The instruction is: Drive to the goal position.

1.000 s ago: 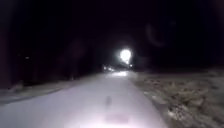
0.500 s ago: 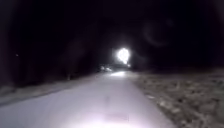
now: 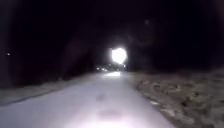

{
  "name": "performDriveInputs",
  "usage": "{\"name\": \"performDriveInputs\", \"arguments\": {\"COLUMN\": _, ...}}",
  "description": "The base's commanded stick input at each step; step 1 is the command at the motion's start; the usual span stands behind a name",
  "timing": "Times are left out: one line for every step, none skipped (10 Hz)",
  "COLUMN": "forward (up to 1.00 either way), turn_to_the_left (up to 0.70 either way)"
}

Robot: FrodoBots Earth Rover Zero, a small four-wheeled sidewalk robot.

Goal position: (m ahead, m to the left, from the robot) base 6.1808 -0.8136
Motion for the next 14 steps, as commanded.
{"name": "performDriveInputs", "arguments": {"forward": 1.00, "turn_to_the_left": -0.40}}
{"name": "performDriveInputs", "arguments": {"forward": 1.00, "turn_to_the_left": -0.15}}
{"name": "performDriveInputs", "arguments": {"forward": 1.00, "turn_to_the_left": 0.00}}
{"name": "performDriveInputs", "arguments": {"forward": 1.00, "turn_to_the_left": 0.00}}
{"name": "performDriveInputs", "arguments": {"forward": 1.00, "turn_to_the_left": 0.00}}
{"name": "performDriveInputs", "arguments": {"forward": 1.00, "turn_to_the_left": 0.00}}
{"name": "performDriveInputs", "arguments": {"forward": 1.00, "turn_to_the_left": 0.00}}
{"name": "performDriveInputs", "arguments": {"forward": 1.00, "turn_to_the_left": 0.00}}
{"name": "performDriveInputs", "arguments": {"forward": 1.00, "turn_to_the_left": 0.00}}
{"name": "performDriveInputs", "arguments": {"forward": 1.00, "turn_to_the_left": 0.00}}
{"name": "performDriveInputs", "arguments": {"forward": 1.00, "turn_to_the_left": 0.00}}
{"name": "performDriveInputs", "arguments": {"forward": 1.00, "turn_to_the_left": 0.00}}
{"name": "performDriveInputs", "arguments": {"forward": 1.00, "turn_to_the_left": 0.00}}
{"name": "performDriveInputs", "arguments": {"forward": 1.00, "turn_to_the_left": 0.00}}
